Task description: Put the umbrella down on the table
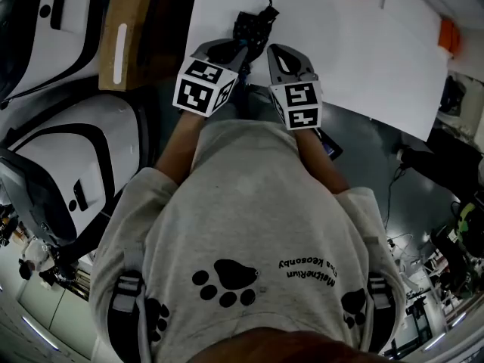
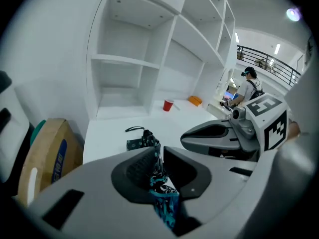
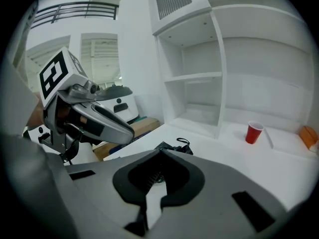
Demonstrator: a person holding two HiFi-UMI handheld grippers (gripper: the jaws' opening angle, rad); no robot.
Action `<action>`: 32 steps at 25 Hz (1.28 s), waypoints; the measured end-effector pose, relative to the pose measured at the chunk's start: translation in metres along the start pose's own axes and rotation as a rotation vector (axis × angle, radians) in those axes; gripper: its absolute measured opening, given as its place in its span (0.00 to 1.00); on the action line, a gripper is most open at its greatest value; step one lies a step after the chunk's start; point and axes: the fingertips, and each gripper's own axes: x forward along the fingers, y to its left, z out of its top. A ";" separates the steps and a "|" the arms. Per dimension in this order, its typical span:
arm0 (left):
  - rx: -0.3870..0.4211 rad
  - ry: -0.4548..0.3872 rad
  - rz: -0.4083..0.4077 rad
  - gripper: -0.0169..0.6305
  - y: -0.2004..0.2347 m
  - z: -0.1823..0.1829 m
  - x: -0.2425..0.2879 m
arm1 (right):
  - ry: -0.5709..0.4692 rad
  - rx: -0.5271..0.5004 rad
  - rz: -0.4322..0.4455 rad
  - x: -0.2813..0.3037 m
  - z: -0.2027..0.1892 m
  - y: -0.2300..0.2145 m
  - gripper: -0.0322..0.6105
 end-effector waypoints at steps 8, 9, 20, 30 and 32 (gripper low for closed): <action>0.063 -0.149 0.035 0.07 -0.024 0.021 -0.031 | -0.050 -0.043 0.006 -0.029 0.018 0.012 0.10; 0.078 -0.165 0.041 0.06 -0.027 0.023 -0.035 | -0.062 -0.046 0.010 -0.034 0.022 0.015 0.10; 0.134 -0.387 0.094 0.05 -0.050 0.049 -0.080 | -0.207 -0.111 0.006 -0.075 0.062 0.032 0.10; 0.201 -0.598 0.138 0.05 -0.076 0.079 -0.123 | -0.374 -0.145 0.007 -0.116 0.100 0.051 0.10; 0.211 -0.630 0.147 0.06 -0.078 0.082 -0.130 | -0.395 -0.152 0.004 -0.120 0.104 0.054 0.10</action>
